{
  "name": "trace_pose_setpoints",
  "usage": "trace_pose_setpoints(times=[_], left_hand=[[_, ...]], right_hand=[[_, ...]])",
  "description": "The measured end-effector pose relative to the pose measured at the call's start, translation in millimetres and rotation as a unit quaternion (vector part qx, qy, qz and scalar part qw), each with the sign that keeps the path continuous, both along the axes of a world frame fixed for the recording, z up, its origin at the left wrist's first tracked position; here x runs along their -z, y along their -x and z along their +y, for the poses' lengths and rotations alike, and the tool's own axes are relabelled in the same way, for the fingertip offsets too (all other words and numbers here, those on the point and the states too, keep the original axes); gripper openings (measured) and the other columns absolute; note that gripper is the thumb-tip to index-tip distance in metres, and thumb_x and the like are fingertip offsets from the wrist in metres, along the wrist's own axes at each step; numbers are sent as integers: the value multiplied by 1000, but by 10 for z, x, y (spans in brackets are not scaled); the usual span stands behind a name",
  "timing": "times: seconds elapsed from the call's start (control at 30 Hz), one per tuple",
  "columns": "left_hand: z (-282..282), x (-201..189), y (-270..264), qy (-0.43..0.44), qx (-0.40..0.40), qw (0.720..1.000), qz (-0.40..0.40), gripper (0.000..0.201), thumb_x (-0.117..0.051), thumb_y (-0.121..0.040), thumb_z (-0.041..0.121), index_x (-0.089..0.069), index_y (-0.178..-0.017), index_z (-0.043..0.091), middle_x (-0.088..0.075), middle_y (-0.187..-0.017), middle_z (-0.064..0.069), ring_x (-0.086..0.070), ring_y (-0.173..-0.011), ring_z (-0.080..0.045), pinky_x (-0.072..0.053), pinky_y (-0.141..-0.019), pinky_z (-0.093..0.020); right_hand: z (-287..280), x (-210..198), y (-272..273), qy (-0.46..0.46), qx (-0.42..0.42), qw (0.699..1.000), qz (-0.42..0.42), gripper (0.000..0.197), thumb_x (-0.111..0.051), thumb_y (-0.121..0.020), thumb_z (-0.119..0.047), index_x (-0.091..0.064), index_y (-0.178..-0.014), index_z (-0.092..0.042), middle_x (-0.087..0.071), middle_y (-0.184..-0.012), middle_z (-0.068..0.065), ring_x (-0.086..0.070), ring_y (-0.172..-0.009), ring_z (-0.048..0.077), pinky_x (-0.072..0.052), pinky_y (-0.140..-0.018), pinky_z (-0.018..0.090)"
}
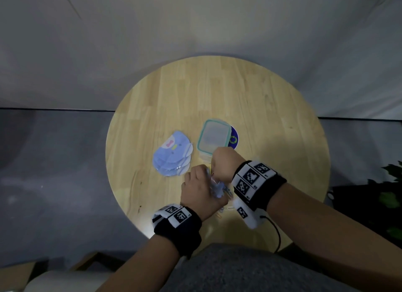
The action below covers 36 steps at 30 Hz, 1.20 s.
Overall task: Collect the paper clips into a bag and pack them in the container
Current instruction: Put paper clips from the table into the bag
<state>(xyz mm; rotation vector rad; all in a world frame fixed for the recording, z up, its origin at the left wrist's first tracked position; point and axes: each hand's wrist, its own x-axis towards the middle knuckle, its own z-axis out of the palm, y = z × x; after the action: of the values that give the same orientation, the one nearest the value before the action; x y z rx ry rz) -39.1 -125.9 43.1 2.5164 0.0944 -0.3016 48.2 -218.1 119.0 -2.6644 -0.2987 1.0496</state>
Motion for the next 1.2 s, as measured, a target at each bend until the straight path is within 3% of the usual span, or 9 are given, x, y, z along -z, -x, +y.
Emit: trace_pose_setpoints(times=[0.17, 0.27, 0.53, 0.67, 0.77, 0.83, 0.93, 1.07, 1.2], left_hand=[[18, 64, 4, 53, -25, 998, -35, 70, -57, -53, 54, -45, -103, 7, -42, -96, -4, -42, -88, -27, -44, -68, -39], [41, 57, 5, 81, -37, 995, -53, 72, -65, -52, 49, -43, -106, 7, -39, -94, -1, -42, -89, -26, -43, -71, -36], [6, -26, -24, 139, -37, 988, -65, 79, -62, -51, 56, -42, -109, 7, -37, -100, 2, -37, -94, -16, -37, -78, -30], [127, 44, -35, 129, -73, 987, -69, 77, -74, -51, 51, -41, -106, 10, -39, -99, 0, -41, -95, -20, -40, -79, -32], [286, 88, -32, 106, -98, 988, -61, 82, -82, -51, 54, -40, -107, 12, -40, -101, -1, -43, -98, -20, -41, -81, -32], [374, 96, 16, 89, -90, 990, -65, 85, -85, -51, 49, -41, -111, 8, -39, -101, -1, -44, -99, -22, -43, -82, -35], [481, 139, 125, 60, -84, 993, -60, 89, -86, -51, 48, -41, -114, 5, -35, -102, 1, -43, -99, -25, -40, -80, -32], [541, 217, 304, 41, -78, 994, -61, 87, -77, -50, 60, -40, -110, 10, -39, -99, -1, -43, -94, -25, -37, -77, -30], [519, 196, 377, 46, -73, 993, -75, 80, -65, -51, 64, -39, -107, 13, -43, -96, -6, -42, -89, -23, -38, -75, -31]], right_hand=[[-163, -28, 46, -140, 84, 986, 45, 8, -69, -73, -3, -70, -75, 4, -60, -60, 11, -57, -60, 21, -51, -62, 32], [-281, -39, 40, -215, 169, 959, 71, 13, -61, -79, 3, -71, -86, 3, -67, -67, 15, -62, -57, 23, -57, -61, 32], [-286, 201, 234, -249, 53, 959, -126, 25, -73, -72, -12, -70, -96, -17, -49, -86, -5, -52, -75, 9, -42, -73, 22], [-381, 326, 231, -325, 171, 912, -185, 27, -74, -72, -8, -70, -98, -16, -53, -87, -5, -53, -68, -3, -39, -68, 5], [-577, 659, 155, -201, 236, 941, -135, 33, -68, -76, -4, -60, -106, -16, -59, -97, 3, -56, -83, 15, -46, -77, 24], [-679, 904, 160, -80, 179, 979, -60, 44, -70, -75, -9, -54, -116, -14, -55, -117, 7, -54, -107, 23, -44, -90, 32], [-665, 1105, 219, -44, 112, 993, -7, 73, -76, -74, -28, -41, -136, -14, -40, -138, 8, -38, -130, 27, -36, -108, 37], [-479, 1209, 335, -19, -3, 999, -43, 83, -74, -70, -48, -39, -138, -16, -42, -133, 8, -40, -125, 28, -36, -106, 41], [-363, 1257, 428, -21, -49, 996, -73, 54, -69, -80, -32, -51, -128, -14, -49, -125, 9, -45, -119, 29, -39, -102, 39]])
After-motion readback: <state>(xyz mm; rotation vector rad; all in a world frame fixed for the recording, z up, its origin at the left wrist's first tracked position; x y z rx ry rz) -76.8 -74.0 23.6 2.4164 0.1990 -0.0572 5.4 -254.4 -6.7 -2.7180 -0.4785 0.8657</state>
